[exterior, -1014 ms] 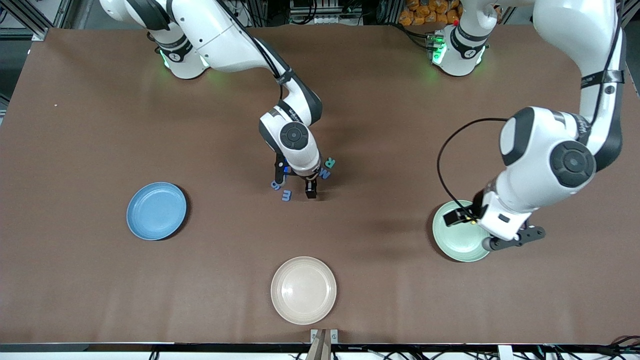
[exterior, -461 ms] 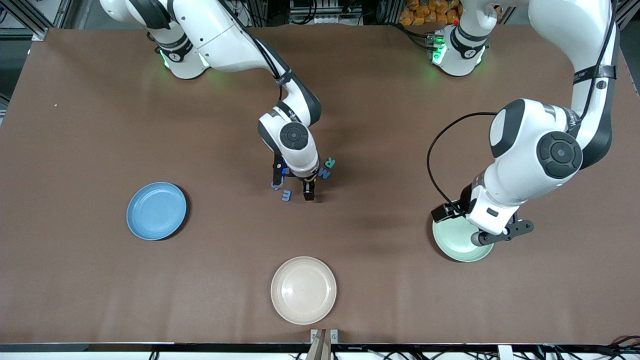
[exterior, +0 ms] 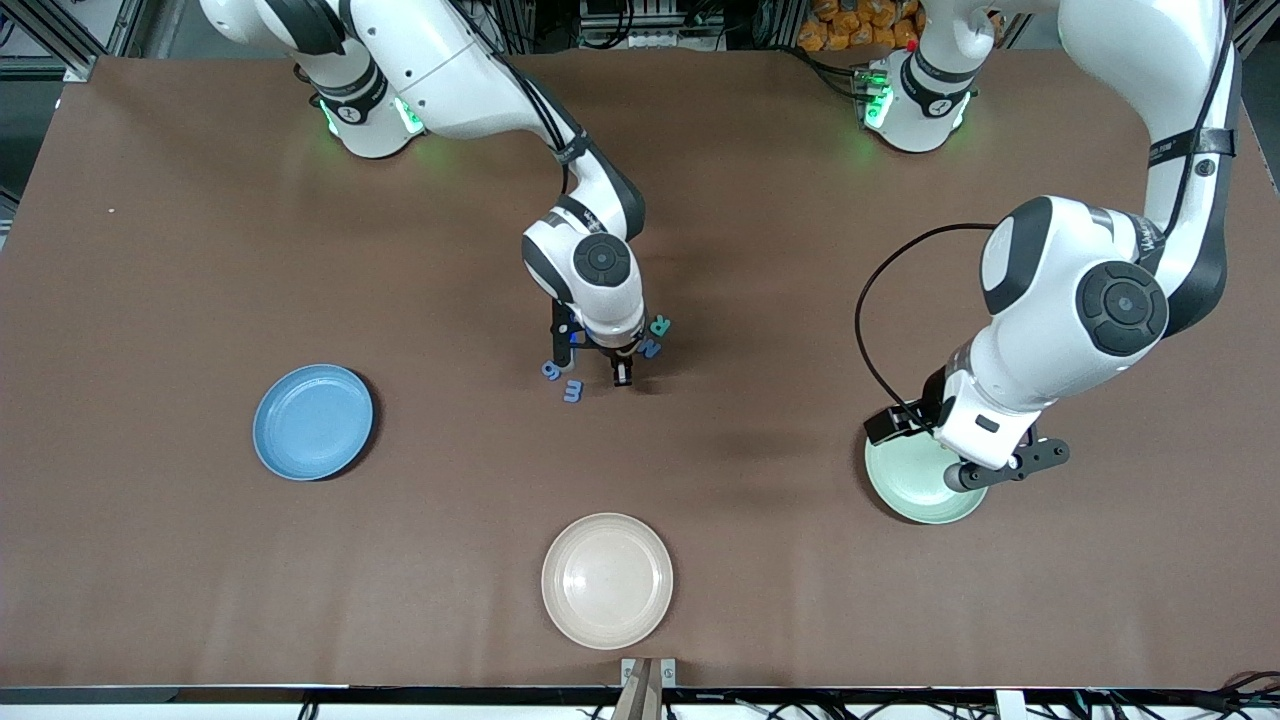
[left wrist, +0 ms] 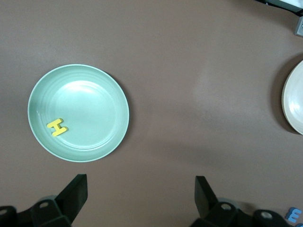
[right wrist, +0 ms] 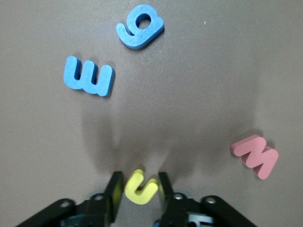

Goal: Sort upper and lower case letters into plates
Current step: 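Grasp the yellow lowercase u with the right gripper while the left gripper returns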

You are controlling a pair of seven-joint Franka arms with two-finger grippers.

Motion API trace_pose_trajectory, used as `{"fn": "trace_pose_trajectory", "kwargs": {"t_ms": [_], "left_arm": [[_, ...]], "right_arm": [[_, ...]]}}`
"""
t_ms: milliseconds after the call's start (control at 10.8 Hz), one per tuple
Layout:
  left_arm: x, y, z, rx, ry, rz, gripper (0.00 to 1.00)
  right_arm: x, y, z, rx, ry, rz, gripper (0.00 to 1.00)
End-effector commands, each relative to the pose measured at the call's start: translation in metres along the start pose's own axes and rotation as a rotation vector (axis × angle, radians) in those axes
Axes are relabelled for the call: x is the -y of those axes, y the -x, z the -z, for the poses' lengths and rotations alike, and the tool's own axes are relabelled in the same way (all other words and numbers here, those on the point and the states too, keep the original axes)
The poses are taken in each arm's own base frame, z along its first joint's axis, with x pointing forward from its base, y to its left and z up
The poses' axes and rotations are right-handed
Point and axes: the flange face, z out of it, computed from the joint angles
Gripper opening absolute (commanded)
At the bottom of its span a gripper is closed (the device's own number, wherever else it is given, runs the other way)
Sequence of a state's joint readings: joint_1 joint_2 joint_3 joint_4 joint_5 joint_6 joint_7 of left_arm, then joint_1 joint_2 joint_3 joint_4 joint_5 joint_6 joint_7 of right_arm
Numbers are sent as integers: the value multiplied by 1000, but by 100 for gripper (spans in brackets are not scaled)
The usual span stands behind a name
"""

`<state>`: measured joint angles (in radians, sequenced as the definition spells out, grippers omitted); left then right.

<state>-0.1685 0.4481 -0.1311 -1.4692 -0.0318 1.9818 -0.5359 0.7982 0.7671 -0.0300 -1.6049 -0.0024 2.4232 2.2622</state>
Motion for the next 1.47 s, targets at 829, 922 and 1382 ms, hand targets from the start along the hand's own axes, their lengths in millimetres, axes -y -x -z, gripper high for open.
{"fn": "trace_pose_trajectory", "kwargs": {"t_ms": [829,922,1382], "left_arm": [[-115,87,-73,86,-16,-11,100],[-133,101,-88,91,-12,-59,100],[-215,181,-153,48,36,-390,100]], "right_arm": [[113,-152,42,-63,-10,133,0],[125,-185,41,-71,8,172,0],[154,-360,69,-172,167,426,0]]}}
